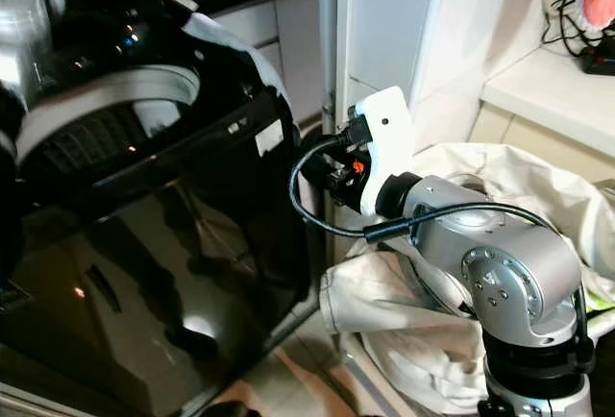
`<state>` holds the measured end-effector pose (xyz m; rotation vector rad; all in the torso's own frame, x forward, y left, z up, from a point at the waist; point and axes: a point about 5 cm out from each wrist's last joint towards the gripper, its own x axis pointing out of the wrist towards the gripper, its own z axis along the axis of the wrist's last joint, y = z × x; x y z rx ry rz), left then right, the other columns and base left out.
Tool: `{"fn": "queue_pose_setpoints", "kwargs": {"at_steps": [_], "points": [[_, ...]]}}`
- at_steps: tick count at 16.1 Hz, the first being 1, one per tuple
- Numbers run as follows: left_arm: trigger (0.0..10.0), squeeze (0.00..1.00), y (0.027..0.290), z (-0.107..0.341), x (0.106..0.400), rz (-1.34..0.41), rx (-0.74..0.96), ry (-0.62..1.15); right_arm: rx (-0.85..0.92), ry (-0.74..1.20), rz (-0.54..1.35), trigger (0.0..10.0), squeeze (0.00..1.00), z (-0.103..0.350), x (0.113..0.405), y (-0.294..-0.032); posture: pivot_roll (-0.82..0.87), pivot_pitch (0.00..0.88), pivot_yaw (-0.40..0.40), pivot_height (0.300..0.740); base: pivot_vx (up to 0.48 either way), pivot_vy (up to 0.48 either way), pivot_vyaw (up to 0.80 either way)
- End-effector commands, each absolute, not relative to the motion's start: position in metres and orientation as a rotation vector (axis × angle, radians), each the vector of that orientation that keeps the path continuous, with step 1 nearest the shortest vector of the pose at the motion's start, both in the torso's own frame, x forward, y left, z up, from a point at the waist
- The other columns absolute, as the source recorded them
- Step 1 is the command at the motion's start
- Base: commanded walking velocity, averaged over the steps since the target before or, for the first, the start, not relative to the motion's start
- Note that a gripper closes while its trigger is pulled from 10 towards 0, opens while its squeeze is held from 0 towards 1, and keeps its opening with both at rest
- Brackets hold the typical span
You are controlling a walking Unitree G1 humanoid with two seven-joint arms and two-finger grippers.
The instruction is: Clothes washing
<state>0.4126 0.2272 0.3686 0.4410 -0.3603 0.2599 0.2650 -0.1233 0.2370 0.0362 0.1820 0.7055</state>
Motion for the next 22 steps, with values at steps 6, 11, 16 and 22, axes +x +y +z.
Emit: {"fn": "queue_pose_setpoints", "kwargs": {"at_steps": [6, 11, 16, 22], "points": [[10.0, 0.00, 0.163, 0.257, 0.404, -0.597, 0.255, -0.195, -0.191, 0.254, 0.212, 10.0, 1.00, 0.235, 0.283, -0.177, -0.08, 0.000, 0.148, 0.740, 0.000, 0.000, 0.00], [10.0, 0.00, 0.135, 0.223, 0.356, -0.698, 0.148, -0.193, -0.278, 0.473, 0.081, 10.0, 1.00, 0.234, 0.266, -0.219, -0.07, 0.000, 0.100, 0.740, 0.000, 0.000, 0.00], [10.0, 0.00, 0.135, 0.215, 0.334, -0.611, 0.108, -0.109, -0.208, 0.530, 0.038, 10.0, 1.00, 0.233, 0.256, -0.240, -0.07, 0.000, 0.075, 0.740, 0.000, 0.000, 0.00], [10.0, 0.00, 0.123, 0.216, 0.284, -1.083, 0.113, -0.031, -0.245, 0.765, 0.182, 10.0, 1.00, 0.212, 0.214, -0.251, -0.09, 0.000, 0.095, 0.740, 0.000, 0.000, 0.00]]}}
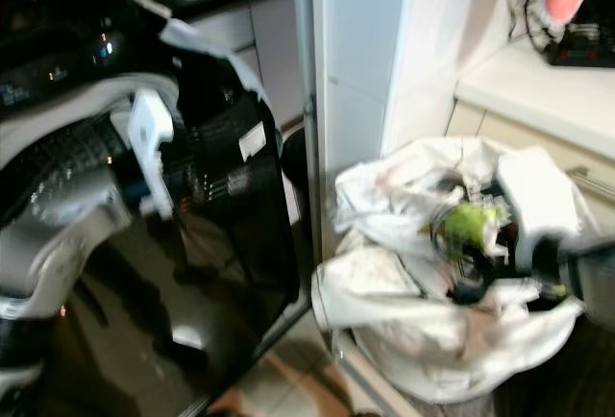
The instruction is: Clothes washing
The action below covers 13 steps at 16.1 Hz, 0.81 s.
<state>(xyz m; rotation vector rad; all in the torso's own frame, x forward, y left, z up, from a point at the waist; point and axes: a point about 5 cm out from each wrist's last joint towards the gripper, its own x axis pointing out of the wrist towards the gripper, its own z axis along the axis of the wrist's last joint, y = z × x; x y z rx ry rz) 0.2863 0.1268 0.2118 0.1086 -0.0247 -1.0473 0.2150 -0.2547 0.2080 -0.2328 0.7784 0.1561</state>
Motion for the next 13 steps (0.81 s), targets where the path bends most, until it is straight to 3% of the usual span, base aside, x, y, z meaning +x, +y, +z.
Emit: {"fn": "queue_pose_setpoints", "kwargs": {"at_steps": [1, 2, 8, 9, 10, 13], "points": [[10.0, 0.00, 0.120, 0.216, 0.283, -1.079, 0.110, -0.030, -0.240, 0.788, 0.124, 10.0, 0.29, 0.202, 0.217, -0.253, -0.09, 0.000, 0.095, 0.740, 0.000, 0.000, 0.00], [10.0, 0.00, 0.118, 0.216, 0.284, -1.074, 0.109, -0.031, -0.207, 0.801, 0.083, 10.0, 0.00, 0.194, 0.221, -0.253, -0.10, 0.000, 0.106, 0.740, 0.000, 0.000, 0.00], [10.0, 0.00, 0.115, 0.217, 0.282, -1.084, 0.114, -0.018, -0.202, 0.767, -0.005, 10.0, 0.00, 0.165, 0.244, -0.260, -0.08, 0.000, 0.102, 0.740, 0.000, 0.000, 0.00], [10.0, 0.00, 0.116, 0.216, 0.281, -1.084, 0.110, -0.015, -0.208, 0.742, -0.020, 3.5, 0.00, 0.166, 0.248, -0.262, -0.08, 0.000, 0.102, 0.740, 0.000, 0.000, 0.00], [10.0, 0.00, 0.116, 0.215, 0.281, -1.083, 0.105, -0.013, -0.225, 0.712, -0.011, 0.0, 0.00, 0.164, 0.252, -0.263, -0.08, 0.000, 0.102, 0.740, 0.000, 0.000, 0.00], [10.0, 0.00, 0.116, 0.215, 0.282, -1.079, 0.104, -0.009, -0.231, 0.719, 0.035, 0.0, 0.00, 0.158, 0.255, -0.258, -0.08, 0.000, 0.093, 0.740, 0.000, 0.000, 0.00]]}}
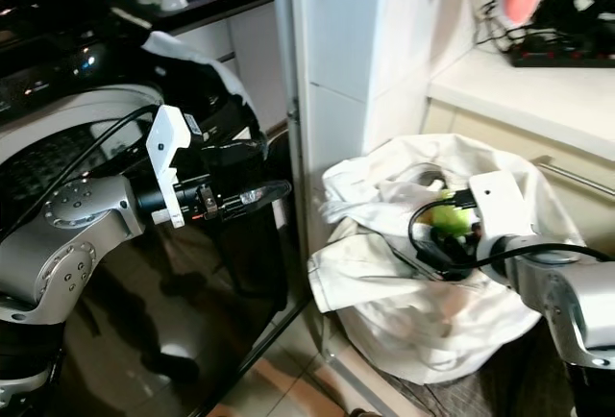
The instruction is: Clothes washing
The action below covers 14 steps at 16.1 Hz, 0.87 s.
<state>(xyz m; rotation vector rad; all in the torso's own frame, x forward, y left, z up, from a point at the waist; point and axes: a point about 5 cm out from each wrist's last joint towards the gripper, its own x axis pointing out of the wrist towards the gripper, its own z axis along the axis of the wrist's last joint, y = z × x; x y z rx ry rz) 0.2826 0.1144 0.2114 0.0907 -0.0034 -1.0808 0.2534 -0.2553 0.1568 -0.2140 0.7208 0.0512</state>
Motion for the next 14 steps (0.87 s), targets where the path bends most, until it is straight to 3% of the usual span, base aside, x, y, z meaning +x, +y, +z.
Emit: {"fn": "queue_pose_setpoints", "kwargs": {"at_steps": [1, 10, 12, 13, 14], "points": [[10.0, 0.00, 0.116, 0.215, 0.282, -1.077, 0.103, -0.007, -0.227, 0.719, 0.043, 0.0, 0.00, 0.157, 0.256, -0.256, -0.07, 0.000, 0.091, 0.740, 0.000, 0.000, 0.00], [10.0, 0.00, 0.117, 0.214, 0.284, -1.053, 0.111, -0.007, -0.243, 0.651, 0.045, 0.0, 0.00, 0.166, 0.261, -0.261, -0.07, 0.000, 0.088, 0.740, 0.000, 0.000, 0.00], [10.0, 0.00, 0.132, 0.217, 0.306, -0.759, 0.157, -0.062, -0.382, 0.518, -0.001, 0.0, 0.00, 0.203, 0.262, -0.261, -0.07, 0.000, 0.084, 0.740, 0.000, 0.000, 0.00], [10.0, 0.00, 0.138, 0.214, 0.314, -0.676, 0.164, -0.047, -0.415, 0.489, -0.026, 9.6, 0.00, 0.213, 0.262, -0.261, -0.07, 0.000, 0.084, 0.740, 0.000, 0.000, 0.00], [10.0, 0.00, 0.150, 0.208, 0.326, -0.494, 0.149, -0.036, -0.508, 0.412, -0.095, 10.0, 0.00, 0.239, 0.260, -0.263, -0.06, 0.000, 0.070, 0.740, 0.000, 0.000, 0.00]]}}
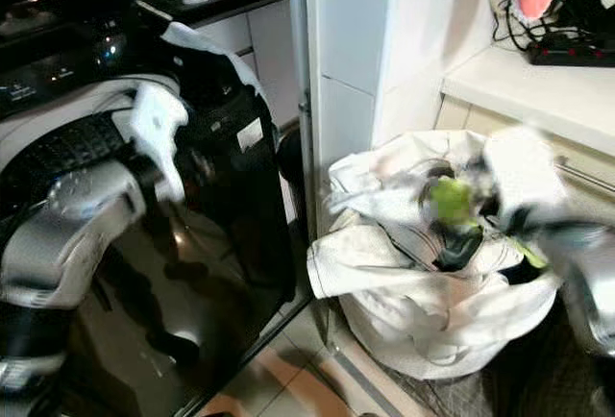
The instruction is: Clothes washing
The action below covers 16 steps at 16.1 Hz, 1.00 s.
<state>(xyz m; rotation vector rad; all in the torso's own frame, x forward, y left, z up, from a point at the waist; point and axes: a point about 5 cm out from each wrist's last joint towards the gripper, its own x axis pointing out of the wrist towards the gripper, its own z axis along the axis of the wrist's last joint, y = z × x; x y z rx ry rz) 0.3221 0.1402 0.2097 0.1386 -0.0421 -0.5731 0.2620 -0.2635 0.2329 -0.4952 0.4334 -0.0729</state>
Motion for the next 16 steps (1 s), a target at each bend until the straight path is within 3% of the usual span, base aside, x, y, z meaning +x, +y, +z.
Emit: {"fn": "queue_pose_setpoints", "kwargs": {"at_steps": [1, 3, 4, 8, 12, 15, 16], "points": [[10.0, 0.00, 0.151, 0.207, 0.327, -0.466, 0.150, -0.031, -0.525, 0.396, -0.102, 10.0, 0.00, 0.243, 0.260, -0.263, -0.06, 0.000, 0.070, 0.740, 0.000, 0.000, 0.00], [10.0, 0.00, 0.149, 0.197, 0.322, -0.440, 0.203, -0.025, -0.422, 0.331, -0.100, 10.0, 0.00, 0.250, 0.263, -0.259, -0.08, 0.000, 0.066, 0.740, 0.000, 0.000, 0.00], [10.0, 0.00, 0.143, 0.191, 0.318, -0.475, 0.214, -0.017, -0.343, 0.333, -0.072, 10.0, 1.00, 0.238, 0.269, -0.260, -0.07, 0.000, 0.065, 0.740, 0.000, 0.000, 0.00], [10.0, 0.00, 0.121, 0.203, 0.306, -0.694, 0.152, -0.084, -0.301, 0.512, 0.021, 10.0, 1.00, 0.199, 0.283, -0.267, -0.06, 0.000, 0.059, 0.740, 0.000, 0.000, 0.00], [10.0, 0.00, 0.128, 0.203, 0.305, -0.690, 0.183, -0.077, -0.332, 0.607, 0.087, 10.0, 1.00, 0.196, 0.281, -0.270, -0.05, 0.000, 0.053, 0.740, 0.000, 0.000, 0.00], [10.0, 0.00, 0.123, 0.200, 0.291, -0.848, 0.185, -0.043, -0.328, 0.701, 0.141, 10.0, 1.00, 0.185, 0.273, -0.272, -0.06, 0.000, 0.057, 0.740, 0.000, 0.000, 0.00], [10.0, 0.00, 0.120, 0.199, 0.287, -0.903, 0.187, -0.035, -0.346, 0.751, 0.127, 10.0, 0.00, 0.177, 0.272, -0.274, -0.06, 0.000, 0.062, 0.740, 0.000, 0.000, 0.00]]}}
